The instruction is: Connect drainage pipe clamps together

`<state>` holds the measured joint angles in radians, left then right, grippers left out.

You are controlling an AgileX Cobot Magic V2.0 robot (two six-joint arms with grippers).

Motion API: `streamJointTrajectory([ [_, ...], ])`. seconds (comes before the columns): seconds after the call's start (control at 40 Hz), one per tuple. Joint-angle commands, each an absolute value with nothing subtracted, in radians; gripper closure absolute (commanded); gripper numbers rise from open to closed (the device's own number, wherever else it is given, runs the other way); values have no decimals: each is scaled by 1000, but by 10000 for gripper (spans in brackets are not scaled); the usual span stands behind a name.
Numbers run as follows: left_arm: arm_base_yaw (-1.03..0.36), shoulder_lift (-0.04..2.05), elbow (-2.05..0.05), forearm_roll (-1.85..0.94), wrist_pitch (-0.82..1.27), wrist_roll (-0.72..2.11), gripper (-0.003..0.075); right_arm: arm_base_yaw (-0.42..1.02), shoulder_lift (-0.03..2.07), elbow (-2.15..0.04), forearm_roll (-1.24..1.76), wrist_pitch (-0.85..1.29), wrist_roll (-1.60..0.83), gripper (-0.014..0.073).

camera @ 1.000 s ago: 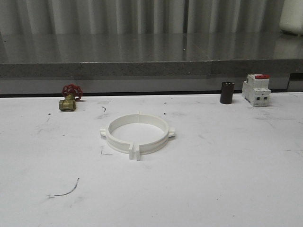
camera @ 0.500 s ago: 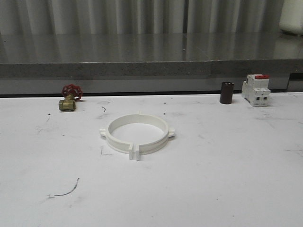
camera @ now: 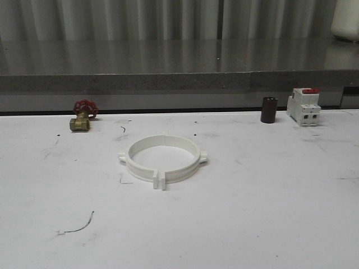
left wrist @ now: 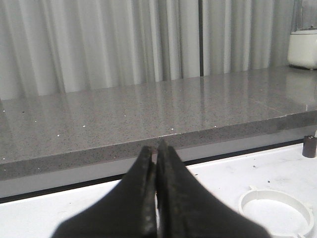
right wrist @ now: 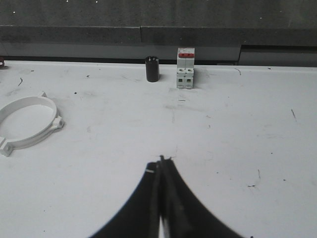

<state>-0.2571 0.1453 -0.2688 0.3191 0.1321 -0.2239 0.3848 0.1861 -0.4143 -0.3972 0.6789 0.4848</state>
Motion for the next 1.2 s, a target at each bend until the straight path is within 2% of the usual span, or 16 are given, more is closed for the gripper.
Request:
streamJointTrajectory([
  [0.0, -258, 156, -297, 322, 48, -225, 741, 381, 196, -437, -432, 603, 475, 665],
  [0.5, -258, 156, -285, 304, 59, -220, 741, 381, 196, -437, -432, 603, 475, 665],
  [0.7, -205, 103, -219, -67, 88, 192, 741, 381, 196, -437, -432, 603, 475, 665],
  [0.9, -139, -27, -107, -79, 95, 194, 741, 381, 196, -437, -432, 603, 475, 665],
  [1.18, -70, -27, 2, -72, 86, 156, 741, 381, 196, -437, -432, 604, 475, 665],
])
